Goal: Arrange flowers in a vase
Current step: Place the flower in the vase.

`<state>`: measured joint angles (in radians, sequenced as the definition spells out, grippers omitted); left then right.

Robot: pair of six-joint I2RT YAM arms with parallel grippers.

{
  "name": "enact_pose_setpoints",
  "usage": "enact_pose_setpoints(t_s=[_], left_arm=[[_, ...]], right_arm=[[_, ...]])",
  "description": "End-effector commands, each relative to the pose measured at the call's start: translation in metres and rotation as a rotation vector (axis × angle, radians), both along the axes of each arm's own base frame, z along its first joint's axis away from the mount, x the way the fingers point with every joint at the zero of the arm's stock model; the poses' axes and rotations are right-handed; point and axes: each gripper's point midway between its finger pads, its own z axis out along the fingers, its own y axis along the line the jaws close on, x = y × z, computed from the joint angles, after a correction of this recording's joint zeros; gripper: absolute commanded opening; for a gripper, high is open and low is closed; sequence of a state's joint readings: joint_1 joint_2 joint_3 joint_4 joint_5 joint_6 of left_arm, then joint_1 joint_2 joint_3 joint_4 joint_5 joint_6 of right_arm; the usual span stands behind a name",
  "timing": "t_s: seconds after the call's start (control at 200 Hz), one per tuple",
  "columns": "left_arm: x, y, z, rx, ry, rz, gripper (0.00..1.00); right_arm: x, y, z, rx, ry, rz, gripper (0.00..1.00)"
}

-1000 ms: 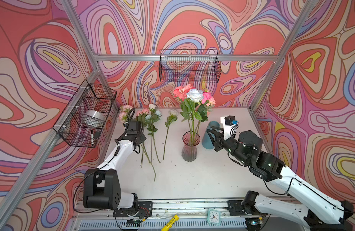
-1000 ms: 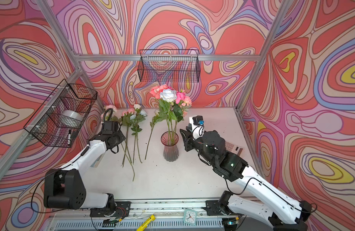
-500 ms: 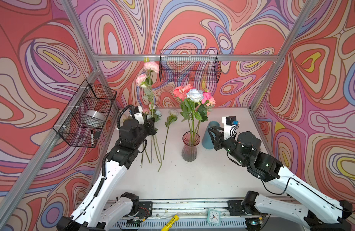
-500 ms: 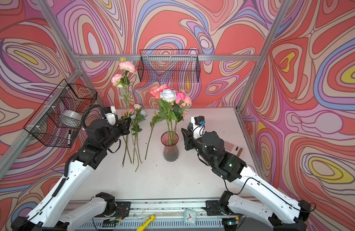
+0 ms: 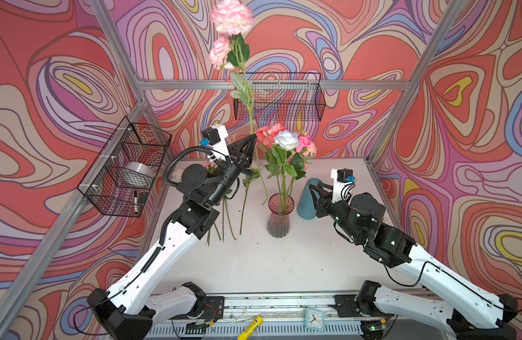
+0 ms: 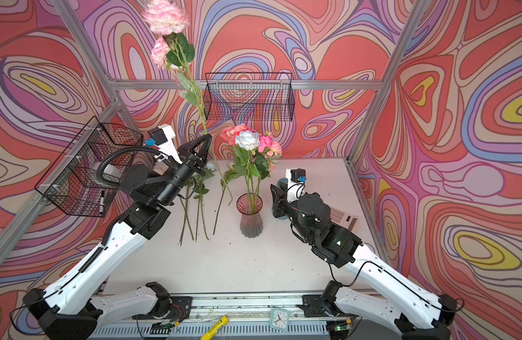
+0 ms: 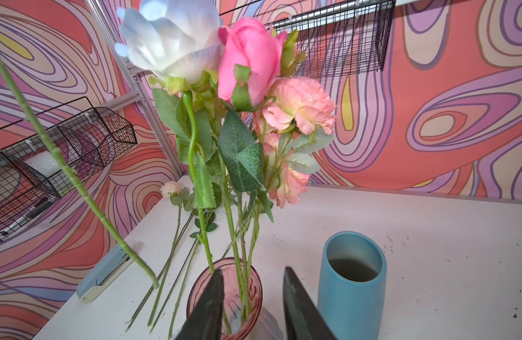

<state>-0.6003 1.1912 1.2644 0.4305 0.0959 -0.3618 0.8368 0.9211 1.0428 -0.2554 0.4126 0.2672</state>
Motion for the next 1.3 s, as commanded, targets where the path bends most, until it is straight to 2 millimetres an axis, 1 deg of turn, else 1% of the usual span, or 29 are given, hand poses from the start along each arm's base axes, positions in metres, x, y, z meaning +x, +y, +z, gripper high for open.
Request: enact_pose_setpoints(t_s=[0.0, 0.105, 0.225, 0.355, 0.541, 0.616, 0.706, 0.886, 0.926, 0.976, 1.051, 1.212, 1.297], left_arm=[[-0.011, -0.004, 0.033, -0.077, -0.123, -0.009, 0.00], [-0.005, -0.014, 0.026, -0.081, -0.125, -0.016, 0.00], [0.000, -0.025, 0.006, -0.058, -0.100, -0.012, 0.00], [0.004, -0.033, -0.026, -0.019, -0.069, 0.015, 0.00], [0.005, -0.042, -0.083, 0.024, -0.008, 0.035, 0.00], [0.005, -0.043, -0.100, 0.048, 0.005, 0.053, 0.00], [0.006, -0.040, -0.115, 0.051, 0.024, 0.072, 0.00], [0.002, -0.046, -0.146, 0.088, 0.073, 0.042, 0.00], [0.000, -0.046, -0.149, 0.094, 0.079, 0.039, 0.02], [-0.002, -0.045, -0.154, 0.109, 0.089, 0.041, 0.07], [-0.006, -0.044, -0.155, 0.131, 0.095, 0.030, 0.10], [-0.015, -0.040, -0.155, 0.173, 0.105, 0.018, 0.28], [-0.018, -0.038, -0.158, 0.199, 0.114, 0.019, 0.30]], right_arm=[[0.000, -0.008, 0.001, 0.007, -0.005, -0.034, 0.34], [-0.001, -0.012, 0.001, 0.001, -0.009, -0.045, 0.34], [-0.002, -0.015, 0.001, -0.004, -0.011, -0.053, 0.34], [-0.003, -0.016, -0.001, -0.004, -0.012, -0.055, 0.34], [0.000, -0.012, -0.008, -0.013, 0.000, -0.050, 0.34], [0.000, -0.010, -0.010, -0.014, 0.005, -0.044, 0.34], [0.001, -0.009, -0.011, -0.013, 0.007, -0.042, 0.34], [0.003, -0.005, -0.017, -0.012, 0.021, -0.037, 0.34], [0.004, -0.005, -0.018, -0.014, 0.026, -0.037, 0.34], [0.004, -0.004, -0.020, -0.012, 0.028, -0.036, 0.34], [0.005, -0.001, -0.020, -0.011, 0.032, -0.030, 0.34], [0.007, 0.007, -0.024, -0.007, 0.056, -0.006, 0.36], [0.008, 0.012, -0.028, -0.007, 0.078, 0.003, 0.38]])
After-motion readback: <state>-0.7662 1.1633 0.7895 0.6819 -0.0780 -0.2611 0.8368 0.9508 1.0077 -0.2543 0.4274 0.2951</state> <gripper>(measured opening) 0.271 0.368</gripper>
